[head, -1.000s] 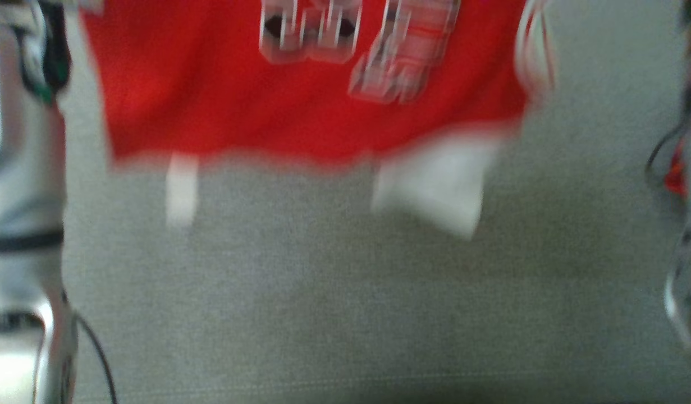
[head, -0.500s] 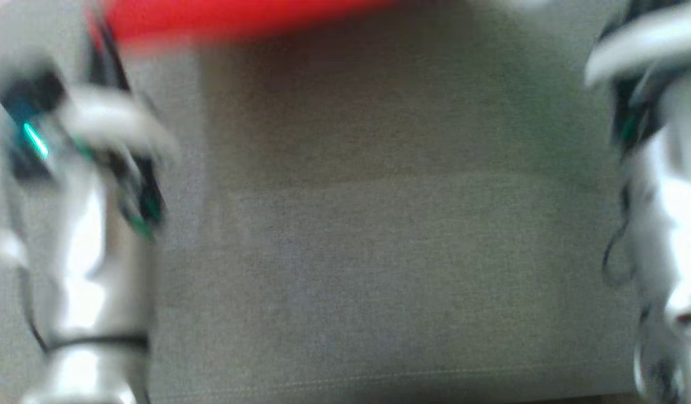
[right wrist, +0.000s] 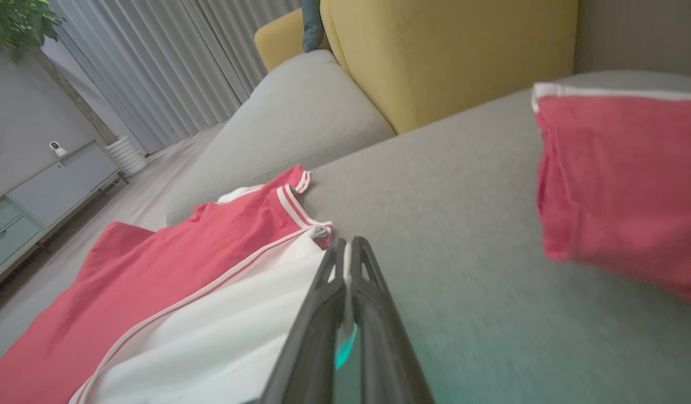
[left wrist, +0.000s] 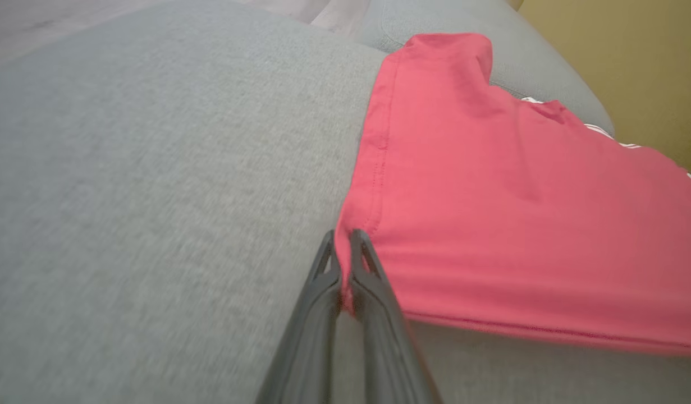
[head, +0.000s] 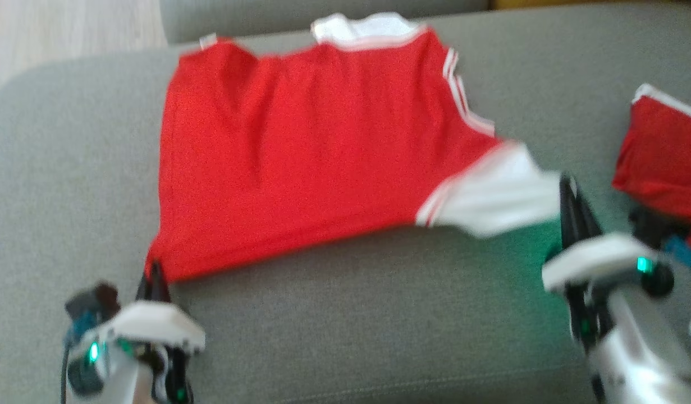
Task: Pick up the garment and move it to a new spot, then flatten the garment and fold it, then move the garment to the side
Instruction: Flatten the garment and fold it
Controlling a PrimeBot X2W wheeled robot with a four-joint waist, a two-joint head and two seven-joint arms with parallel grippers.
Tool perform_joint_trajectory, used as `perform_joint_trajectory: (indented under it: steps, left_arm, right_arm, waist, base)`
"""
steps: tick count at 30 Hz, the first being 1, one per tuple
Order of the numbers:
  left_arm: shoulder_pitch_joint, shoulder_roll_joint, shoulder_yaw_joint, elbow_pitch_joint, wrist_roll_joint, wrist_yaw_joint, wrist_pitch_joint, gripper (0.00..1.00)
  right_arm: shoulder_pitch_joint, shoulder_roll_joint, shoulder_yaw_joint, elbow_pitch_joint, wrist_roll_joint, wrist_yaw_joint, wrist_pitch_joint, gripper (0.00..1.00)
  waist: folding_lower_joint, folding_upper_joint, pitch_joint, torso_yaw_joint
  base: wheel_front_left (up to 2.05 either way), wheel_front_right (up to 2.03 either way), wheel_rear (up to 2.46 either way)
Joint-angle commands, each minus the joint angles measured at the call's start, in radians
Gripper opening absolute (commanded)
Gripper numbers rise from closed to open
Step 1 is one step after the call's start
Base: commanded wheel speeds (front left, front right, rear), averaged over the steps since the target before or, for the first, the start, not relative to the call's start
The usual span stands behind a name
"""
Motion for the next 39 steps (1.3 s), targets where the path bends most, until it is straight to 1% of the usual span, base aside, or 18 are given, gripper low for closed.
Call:
perform_joint_trajectory:
  steps: [1,6,10,13,14,16,20,25,31,36,37,38,39]
  left_arm:
    - [0.006,0.027,0.033,-0.031,-0.004,0.014,-0.006,0.00]
    - [0.105,0.027,0.011,-0.096,-0.028,0.034,-0.006,0.00]
    - [0.142,0.027,-0.014,-0.163,-0.027,0.046,-0.006,0.00]
    - [0.127,0.027,-0.036,-0.195,-0.015,0.048,-0.006,0.00]
    - [0.096,0.027,-0.052,-0.199,-0.004,0.046,-0.006,0.00]
    - [0.055,0.027,-0.065,-0.197,0.006,0.042,-0.006,0.00]
    - [-0.037,0.027,-0.092,-0.172,0.022,0.037,-0.006,0.00]
    - [-0.170,0.027,-0.129,-0.098,0.036,0.025,-0.006,0.00]
    - [-0.303,0.027,-0.167,-0.006,0.056,0.016,-0.006,0.00]
    - [-0.368,0.027,-0.177,0.053,0.070,0.014,-0.006,0.00]
    - [-0.376,0.027,-0.174,0.057,0.071,0.018,-0.006,0.00]
    - [-0.380,0.027,-0.169,0.058,0.069,0.023,-0.006,0.23]
    - [-0.379,0.027,-0.163,0.060,0.058,0.026,-0.006,0.60]
  right_arm:
    - [0.004,-0.024,0.013,-0.039,0.010,0.003,-0.002,0.00]
    - [0.163,-0.033,0.002,-0.150,0.039,0.003,0.063,0.00]
    - [0.252,-0.034,-0.034,-0.262,0.038,0.003,0.114,0.00]
    - [0.254,-0.030,-0.064,-0.331,0.017,0.003,0.144,0.00]
    - [0.228,-0.020,-0.075,-0.357,-0.001,0.003,0.167,0.00]
    - [0.186,-0.010,-0.081,-0.367,-0.022,0.003,0.188,0.00]
    - [0.079,0.007,-0.090,-0.330,-0.060,0.003,0.219,0.00]
    - [-0.068,0.019,-0.103,-0.236,-0.114,0.003,0.212,0.00]
    - [-0.201,0.024,-0.118,-0.097,-0.178,0.003,0.168,0.00]
    - [-0.273,0.031,-0.123,0.013,-0.218,0.003,0.116,0.00]
    - [-0.284,0.034,-0.128,0.032,-0.224,0.003,0.099,0.35]
    - [-0.293,0.037,-0.129,0.050,-0.230,0.003,0.086,0.74]
    - [-0.301,0.040,-0.136,0.067,-0.229,0.003,0.071,1.00]
  waist:
    - [0.0001,0.0000,-0.040,-0.011]
    - [0.0001,0.0000,-0.085,-0.012]
    - [0.0001,0.0000,-0.077,-0.004]
    - [0.0001,0.0000,-0.053,0.011]
    - [0.0001,0.0000,-0.032,0.023]
    - [0.0001,0.0000,-0.007,0.035]
    - [0.0001,0.0000,0.043,0.063]
    - [0.0001,0.0000,0.111,0.095]
    - [0.0001,0.0000,0.169,0.119]
    - [0.0001,0.0000,0.190,0.123]
    - [0.0001,0.0000,0.193,0.123]
    - [0.0001,0.0000,0.195,0.123]
    - [0.0001,0.0000,0.196,0.123]
  base:
    - [0.00,0.00,0.00]
    - [0.00,0.00,0.00]
    - [0.00,0.00,0.00]
    - [0.00,0.00,0.00]
    - [0.00,0.00,0.00]
    - [0.00,0.00,0.00]
    - [0.00,0.00,0.00]
    - [0.00,0.00,0.00]
    - [0.00,0.00,0.00]
    - [0.00,0.00,0.00]
    - [0.00,0.00,0.00]
    - [0.00,0.00,0.00]
    - [0.00,0.00,0.00]
